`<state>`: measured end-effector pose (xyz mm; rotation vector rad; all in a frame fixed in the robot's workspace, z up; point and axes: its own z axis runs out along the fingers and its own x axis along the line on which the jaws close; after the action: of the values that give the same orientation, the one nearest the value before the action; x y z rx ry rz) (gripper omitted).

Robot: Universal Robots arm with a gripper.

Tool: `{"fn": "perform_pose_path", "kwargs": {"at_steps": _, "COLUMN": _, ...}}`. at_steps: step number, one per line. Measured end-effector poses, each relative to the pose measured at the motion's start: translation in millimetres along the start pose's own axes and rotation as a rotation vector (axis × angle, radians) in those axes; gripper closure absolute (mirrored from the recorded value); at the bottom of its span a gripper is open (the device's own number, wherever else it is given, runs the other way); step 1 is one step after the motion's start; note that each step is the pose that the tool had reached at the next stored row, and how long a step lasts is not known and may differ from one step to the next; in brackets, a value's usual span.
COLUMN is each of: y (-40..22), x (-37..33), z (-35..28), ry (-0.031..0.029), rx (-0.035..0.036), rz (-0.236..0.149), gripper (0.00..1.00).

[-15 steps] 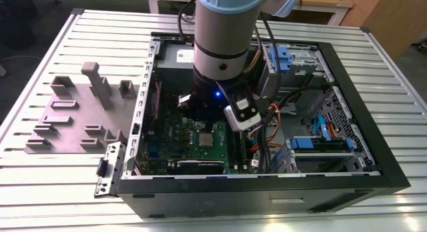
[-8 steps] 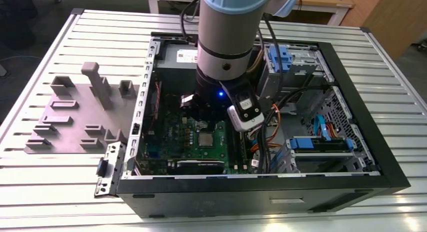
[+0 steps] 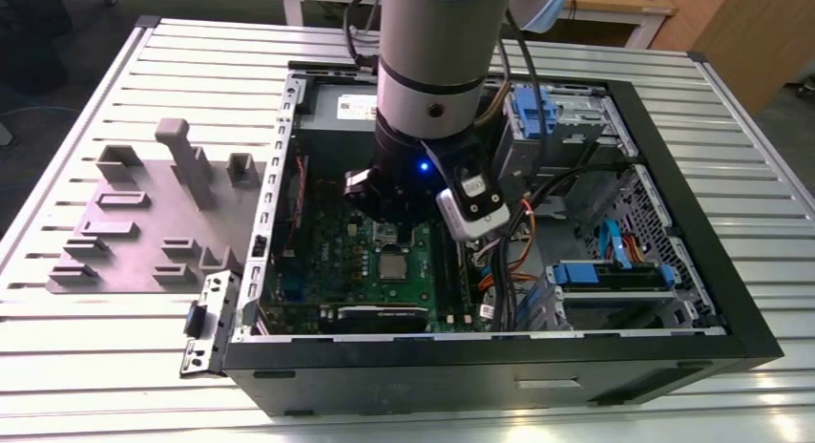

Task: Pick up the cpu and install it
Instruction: 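Close the cpu cover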

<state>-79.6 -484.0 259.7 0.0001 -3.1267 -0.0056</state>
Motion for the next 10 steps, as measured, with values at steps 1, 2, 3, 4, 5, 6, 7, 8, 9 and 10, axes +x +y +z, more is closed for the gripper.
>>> {"fn": "perform_pose_path", "kwargs": {"at_steps": 1, "y": 0.0, "x": 0.0, "z": -1.9, "ry": 0.0, "rx": 0.0, "rz": 0.0, "gripper": 0.89}}
{"fn": "perform_pose_path", "kwargs": {"at_steps": 2, "y": 0.0, "x": 0.1, "z": -3.3, "ry": 0.0, "rx": 0.0, "rz": 0.0, "gripper": 0.89}}
{"fn": "perform_pose_path", "kwargs": {"at_steps": 3, "y": 0.0, "x": 0.1, "z": -4.2, "ry": 0.0, "rx": 0.0, "rz": 0.0, "gripper": 0.89}}
{"fn": "perform_pose_path", "kwargs": {"at_steps": 4, "y": 0.1, "x": 0.0, "z": -4.3, "ry": -0.0001, "rx": -0.0002, "rz": 0.0, "gripper": 0.89}}
{"fn": "perform_pose_path", "kwargs": {"at_steps": 5, "y": 0.1, "x": 0.1, "z": -4.3, "ry": -0.0001, "rx": -0.0003, "rz": 0.0, "gripper": 0.89}}
{"fn": "perform_pose_path", "kwargs": {"at_steps": 6, "y": 0.1, "x": 0.0, "z": -4.3, "ry": -0.0002, "rx": -0.0004, "rz": 0.0, "gripper": 0.89}}
{"fn": "perform_pose_path", "kwargs": {"at_steps": 7, "y": 0.0, "x": 0.1, "z": -4.4, "ry": -0.0001, "rx": -0.0002, "rz": 0.0, "gripper": 0.89}}
{"fn": "perform_pose_path", "kwargs": {"at_steps": 8, "y": 0.0, "x": 0.1, "z": -4.6, "ry": 0.0, "rx": 0.0001, "rz": 0.0, "gripper": 0.89}}
{"fn": "perform_pose_path", "kwargs": {"at_steps": 9, "y": 0.0, "x": 0.1, "z": -4.6, "ry": -0.0001, "rx": -0.0001, "rz": 0.0, "gripper": 0.89}}
{"fn": "perform_pose_path", "kwargs": {"at_steps": 10, "y": 0.0, "x": 0.1, "z": -4.6, "ry": 0.0, "rx": -0.0001, "rz": 0.0, "gripper": 0.89}}
